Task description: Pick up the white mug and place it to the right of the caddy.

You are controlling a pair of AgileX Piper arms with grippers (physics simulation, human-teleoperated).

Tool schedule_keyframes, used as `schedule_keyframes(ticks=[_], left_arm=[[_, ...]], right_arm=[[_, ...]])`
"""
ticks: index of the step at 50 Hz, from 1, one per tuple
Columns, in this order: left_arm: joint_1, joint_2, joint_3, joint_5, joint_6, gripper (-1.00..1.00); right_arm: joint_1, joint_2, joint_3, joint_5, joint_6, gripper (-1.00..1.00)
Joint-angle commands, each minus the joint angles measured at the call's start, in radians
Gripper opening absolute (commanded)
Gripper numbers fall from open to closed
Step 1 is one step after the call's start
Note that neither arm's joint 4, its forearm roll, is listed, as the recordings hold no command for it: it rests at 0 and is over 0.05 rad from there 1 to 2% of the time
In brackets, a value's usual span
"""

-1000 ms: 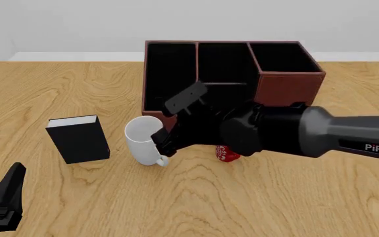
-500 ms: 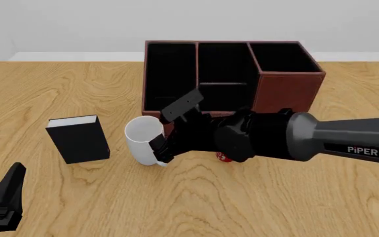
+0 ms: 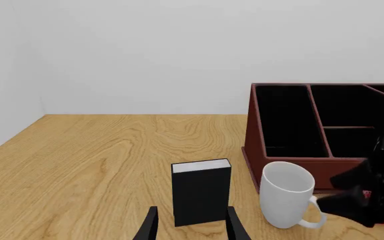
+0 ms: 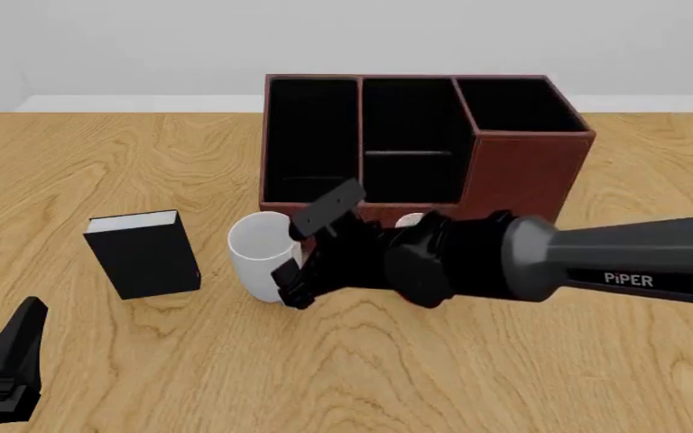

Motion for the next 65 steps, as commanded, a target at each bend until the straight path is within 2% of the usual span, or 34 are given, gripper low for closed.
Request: schedule_keyframes(ticks=[1, 28, 65], left_arm=[[0.0, 0.0, 0.0, 0.0, 0.0, 1.0], [0.0, 0.0, 0.0, 0.0, 0.0, 1.0], [0.0, 0.0, 0.0, 0.0, 0.0, 1.0]], right_arm=[[-0.001, 0.026, 0.011, -0.023, 0.011, 1.0], [0.022, 0.073, 0.027, -0.065, 0.035, 1.0], [0.008, 0.13, 0.029, -0.096, 0.039, 1.0]])
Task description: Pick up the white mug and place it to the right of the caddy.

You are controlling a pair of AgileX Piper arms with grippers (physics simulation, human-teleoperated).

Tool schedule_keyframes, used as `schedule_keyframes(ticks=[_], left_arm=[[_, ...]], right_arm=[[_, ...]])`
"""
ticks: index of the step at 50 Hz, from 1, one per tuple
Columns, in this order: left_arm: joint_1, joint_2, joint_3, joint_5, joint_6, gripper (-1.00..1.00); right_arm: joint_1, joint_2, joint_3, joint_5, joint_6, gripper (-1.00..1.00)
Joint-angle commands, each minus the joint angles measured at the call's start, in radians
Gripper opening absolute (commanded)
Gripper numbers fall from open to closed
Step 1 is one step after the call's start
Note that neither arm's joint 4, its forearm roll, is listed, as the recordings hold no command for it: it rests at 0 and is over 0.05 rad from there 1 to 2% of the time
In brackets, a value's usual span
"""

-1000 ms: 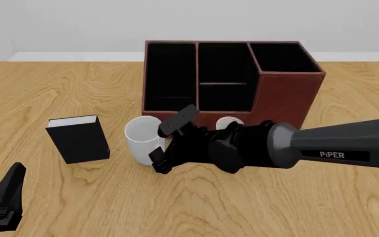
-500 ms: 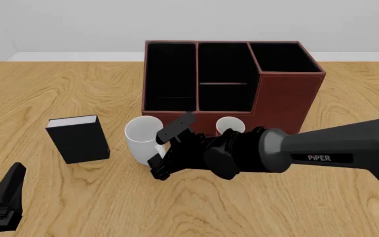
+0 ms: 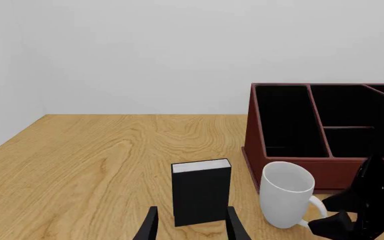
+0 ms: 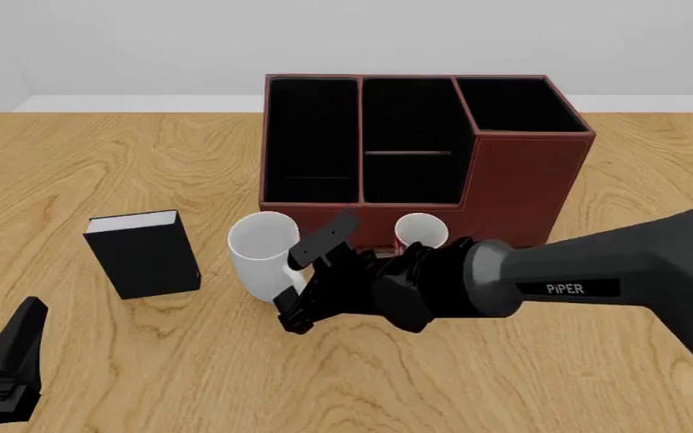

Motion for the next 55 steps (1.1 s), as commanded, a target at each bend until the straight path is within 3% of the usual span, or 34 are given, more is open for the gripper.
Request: schedule_keyframes(ticks=[1, 16, 17, 55], left_arm=[[0.0, 0.0, 0.0, 0.0, 0.0, 1.0], [0.0, 0.0, 0.0, 0.0, 0.0, 1.0], [0.0, 0.0, 0.0, 0.0, 0.0, 1.0], [0.0, 0.0, 0.0, 0.0, 0.0, 1.0]], right_arm=[[0.0, 0.016, -0.001, -0.009, 0.005, 1.0], [0.001, 0.033, 0.0, -0.019, 0.015, 1.0], [-0.002, 0.032, 0.001, -0.02, 0.008, -1.0], [0.001, 0.02, 0.009, -0.026, -0.01, -1.0]])
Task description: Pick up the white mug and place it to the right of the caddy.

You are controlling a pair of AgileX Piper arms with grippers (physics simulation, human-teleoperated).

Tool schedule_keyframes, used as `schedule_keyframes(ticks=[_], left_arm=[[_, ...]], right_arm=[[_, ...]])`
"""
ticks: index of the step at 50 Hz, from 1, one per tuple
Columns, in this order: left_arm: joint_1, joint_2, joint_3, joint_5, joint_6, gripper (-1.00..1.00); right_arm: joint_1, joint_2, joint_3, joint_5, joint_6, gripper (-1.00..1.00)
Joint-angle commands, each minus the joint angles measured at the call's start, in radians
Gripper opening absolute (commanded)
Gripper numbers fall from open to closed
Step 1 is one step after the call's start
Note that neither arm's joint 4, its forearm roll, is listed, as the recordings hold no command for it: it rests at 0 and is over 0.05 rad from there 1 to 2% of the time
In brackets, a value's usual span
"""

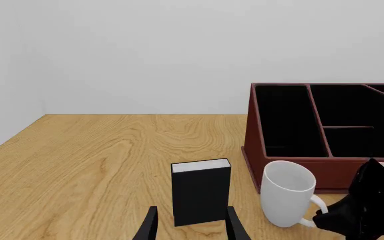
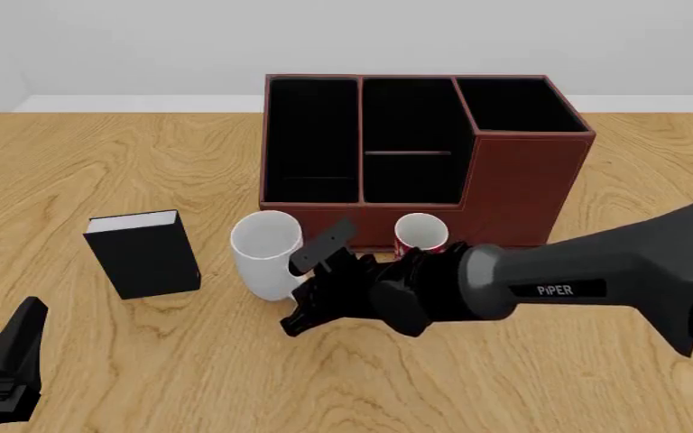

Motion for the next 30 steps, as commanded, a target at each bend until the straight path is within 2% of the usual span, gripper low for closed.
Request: schedule_keyframes(ticks=[1, 12, 20, 22, 24, 25, 30], left_arm=[[0.0, 0.0, 0.0, 0.0, 0.0, 1.0], [0.0, 0.0, 0.0, 0.0, 0.0, 1.0], [0.0, 0.0, 0.0, 0.0, 0.0, 1.0], [0.0, 0.0, 0.0, 0.0, 0.0, 1.0], [0.0, 0.0, 0.0, 0.0, 0.0, 1.0], [0.0, 0.0, 0.0, 0.0, 0.0, 1.0], [0.0, 0.0, 0.0, 0.0, 0.0, 1.0]], right_arm=[[0.004, -0.004, 0.004, -0.005, 0.005, -1.0], [0.014, -0.034, 0.02, -0.008, 0.001, -1.0], [0.011, -0.057, 0.028, -0.005, -0.022, -1.0], [-0.001, -0.068, 0.032, -0.003, -0.044, -1.0], [0.001, -0.077, 0.032, 0.0, -0.037, -1.0], [-0.008, -0.087, 0.036, 0.001, -0.055, -1.0], [-0.002, -0.113, 0.042, 0.013, -0.058, -1.0]])
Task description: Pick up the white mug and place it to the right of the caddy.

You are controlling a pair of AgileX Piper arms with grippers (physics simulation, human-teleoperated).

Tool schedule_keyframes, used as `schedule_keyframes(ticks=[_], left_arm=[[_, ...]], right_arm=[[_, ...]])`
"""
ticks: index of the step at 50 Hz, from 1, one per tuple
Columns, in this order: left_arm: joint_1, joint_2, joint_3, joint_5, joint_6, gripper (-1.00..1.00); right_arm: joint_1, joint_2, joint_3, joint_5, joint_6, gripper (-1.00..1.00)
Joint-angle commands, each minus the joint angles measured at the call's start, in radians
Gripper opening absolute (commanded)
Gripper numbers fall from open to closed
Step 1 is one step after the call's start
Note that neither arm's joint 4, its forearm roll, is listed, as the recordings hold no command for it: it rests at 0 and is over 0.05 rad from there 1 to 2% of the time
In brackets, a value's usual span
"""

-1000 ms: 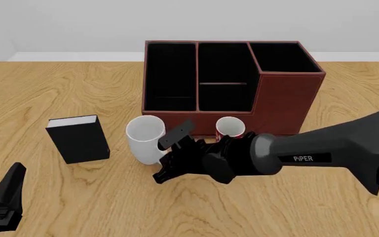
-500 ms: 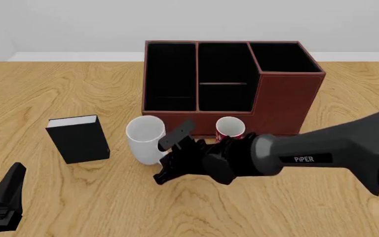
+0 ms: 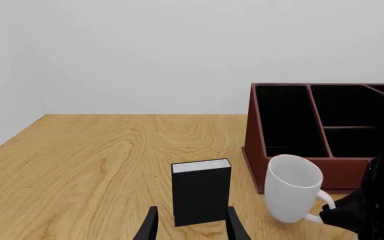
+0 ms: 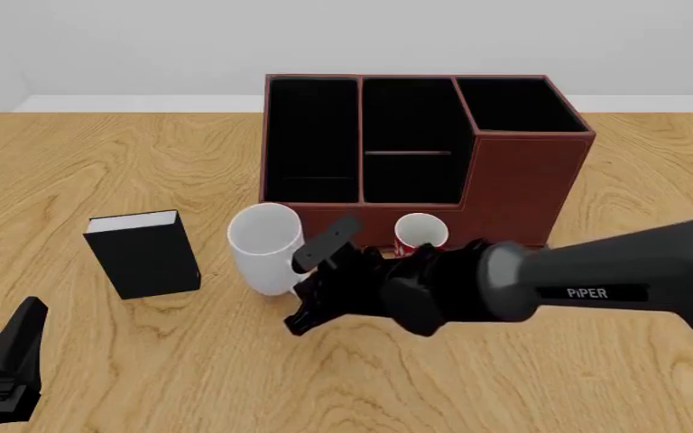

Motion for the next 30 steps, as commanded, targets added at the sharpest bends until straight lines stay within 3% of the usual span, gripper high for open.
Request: schedule_keyframes(ticks=[1, 30], left_arm=[[0.0, 0.0, 0.0, 0.0, 0.0, 1.0], [0.0, 0.0, 0.0, 0.0, 0.0, 1.0]], right_arm=[[-0.003, -0.052, 0.009, 0.012, -0.016, -1.0], [0.005, -0.231, 0.071, 0.057, -0.057, -1.0]])
